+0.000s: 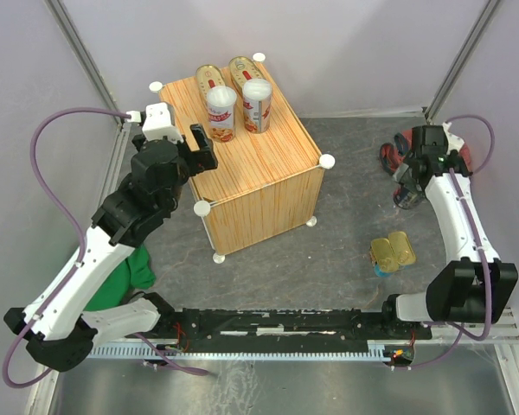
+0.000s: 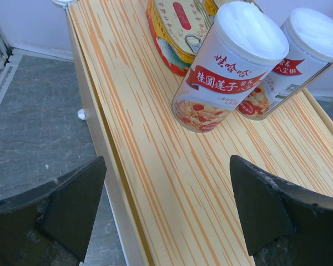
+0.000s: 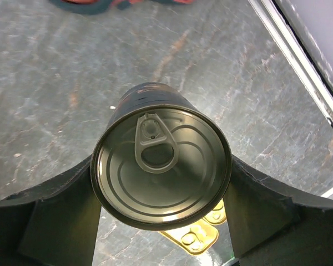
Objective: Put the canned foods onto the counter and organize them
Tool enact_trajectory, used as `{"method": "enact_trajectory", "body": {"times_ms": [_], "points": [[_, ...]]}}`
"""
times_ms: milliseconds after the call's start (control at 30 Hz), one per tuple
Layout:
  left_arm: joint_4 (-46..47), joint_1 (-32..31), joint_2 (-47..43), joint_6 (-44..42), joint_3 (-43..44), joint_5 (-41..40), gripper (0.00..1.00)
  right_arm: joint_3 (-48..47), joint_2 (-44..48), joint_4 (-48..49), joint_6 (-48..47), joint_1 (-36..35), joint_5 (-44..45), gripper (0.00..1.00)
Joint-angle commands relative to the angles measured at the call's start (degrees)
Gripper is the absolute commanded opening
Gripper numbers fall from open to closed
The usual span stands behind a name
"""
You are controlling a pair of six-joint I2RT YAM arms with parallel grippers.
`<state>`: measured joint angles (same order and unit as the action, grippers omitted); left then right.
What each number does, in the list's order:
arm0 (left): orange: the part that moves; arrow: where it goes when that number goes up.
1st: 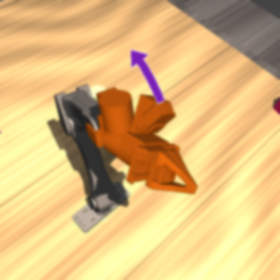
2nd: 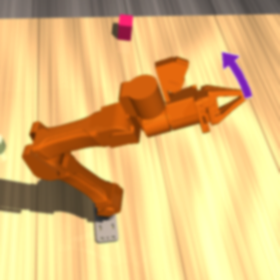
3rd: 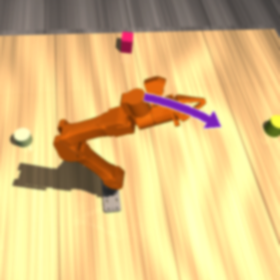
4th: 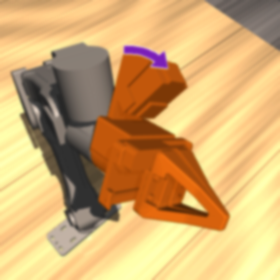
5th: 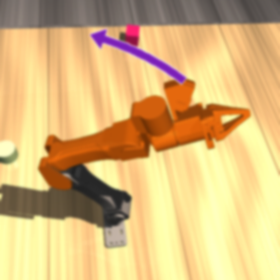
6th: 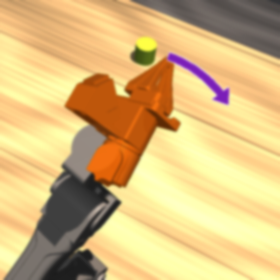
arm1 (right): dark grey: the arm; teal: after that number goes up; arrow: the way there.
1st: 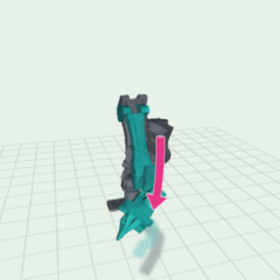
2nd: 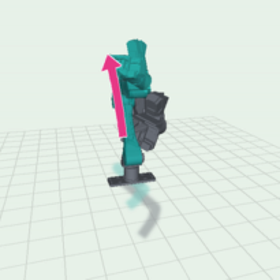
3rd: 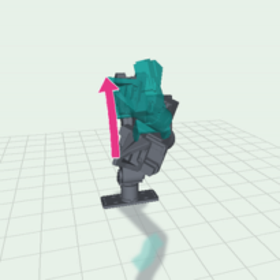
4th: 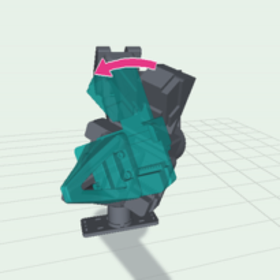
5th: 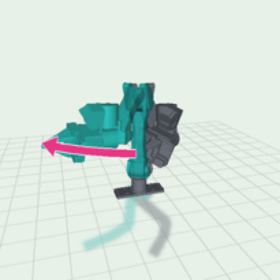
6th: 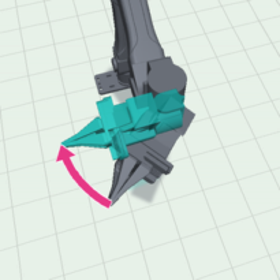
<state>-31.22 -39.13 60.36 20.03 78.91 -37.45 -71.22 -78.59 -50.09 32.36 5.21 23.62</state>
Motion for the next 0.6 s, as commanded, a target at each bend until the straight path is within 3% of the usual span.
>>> {"method": "enact_trajectory", "body": {"times_ms": [0,567], "points": [[0.73,0.16,0.00,-2.48,3.08,-1.46,0.99,-9.69,3.77,0.50,-2.38,-4.14,4.33,0.01],[0.25,1.34,2.16,-1.70,7.02,1.55,1.00,-50.39,-6.96,-8.54,-8.45,-22.18,6.13,0.01]]}}
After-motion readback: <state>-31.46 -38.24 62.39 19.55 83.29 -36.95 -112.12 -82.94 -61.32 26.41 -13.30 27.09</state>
